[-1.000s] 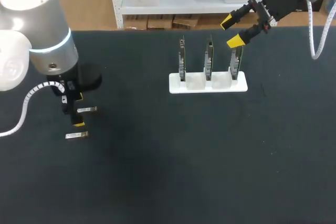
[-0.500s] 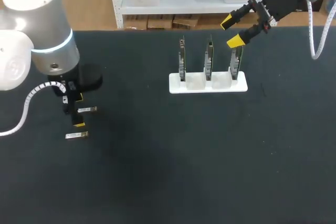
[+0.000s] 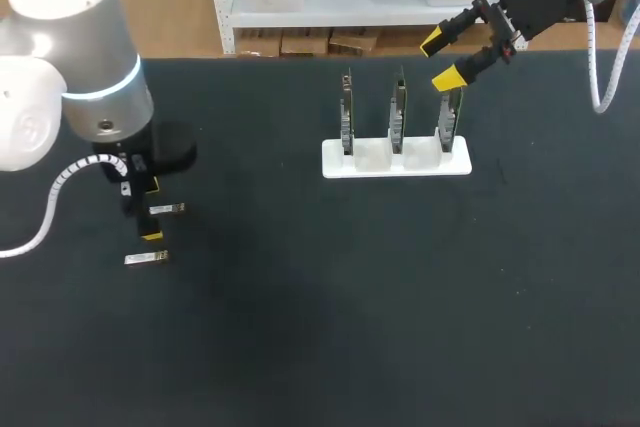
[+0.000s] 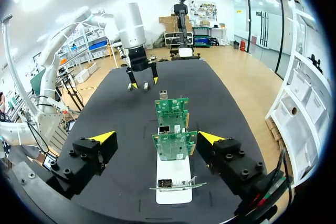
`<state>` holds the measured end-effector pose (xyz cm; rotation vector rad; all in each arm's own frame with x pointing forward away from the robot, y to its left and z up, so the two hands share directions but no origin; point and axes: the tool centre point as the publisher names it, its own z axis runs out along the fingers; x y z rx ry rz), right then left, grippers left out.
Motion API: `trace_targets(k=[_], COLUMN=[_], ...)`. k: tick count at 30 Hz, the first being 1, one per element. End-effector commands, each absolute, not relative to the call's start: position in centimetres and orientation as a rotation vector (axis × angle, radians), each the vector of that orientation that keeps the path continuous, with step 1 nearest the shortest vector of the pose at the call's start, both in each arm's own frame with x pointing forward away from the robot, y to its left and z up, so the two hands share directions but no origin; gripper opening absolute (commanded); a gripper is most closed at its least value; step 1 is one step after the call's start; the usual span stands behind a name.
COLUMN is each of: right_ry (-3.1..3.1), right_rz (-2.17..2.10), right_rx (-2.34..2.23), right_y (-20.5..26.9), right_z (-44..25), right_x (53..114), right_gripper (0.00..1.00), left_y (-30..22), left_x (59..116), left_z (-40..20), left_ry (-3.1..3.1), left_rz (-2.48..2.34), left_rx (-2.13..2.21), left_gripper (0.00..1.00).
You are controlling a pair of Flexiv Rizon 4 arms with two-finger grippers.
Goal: Pick up the optical module with the left hand, and insert it into the network port with the right hand.
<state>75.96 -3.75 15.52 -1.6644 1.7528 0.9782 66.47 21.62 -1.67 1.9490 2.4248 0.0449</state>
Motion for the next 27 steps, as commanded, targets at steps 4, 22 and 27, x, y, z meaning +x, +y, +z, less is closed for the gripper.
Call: trace_targets(k=[4, 22, 27], right_ry=[1.753, 1.753, 1.753], right_rz=[0.973, 0.973, 0.973], right_rx=[-1.662, -1.662, -1.662], right_y=[-3.75, -3.75, -3.75], right_z=[15.53, 15.53, 15.53], right_x=[75.74, 75.74, 75.74], right_gripper=[1.0, 1.0, 1.0], left_y=[21.56, 21.82, 21.79], left_x=[67.06, 67.36, 67.37], left_z=[-1.62, -1.39, -1.31], left_ry=[2.429, 2.424, 2.422], left_rz=[0.035, 0.001, -0.003], left_rx=[1.95, 1.93, 1.925], left_gripper=[0.11, 0.0, 0.0])
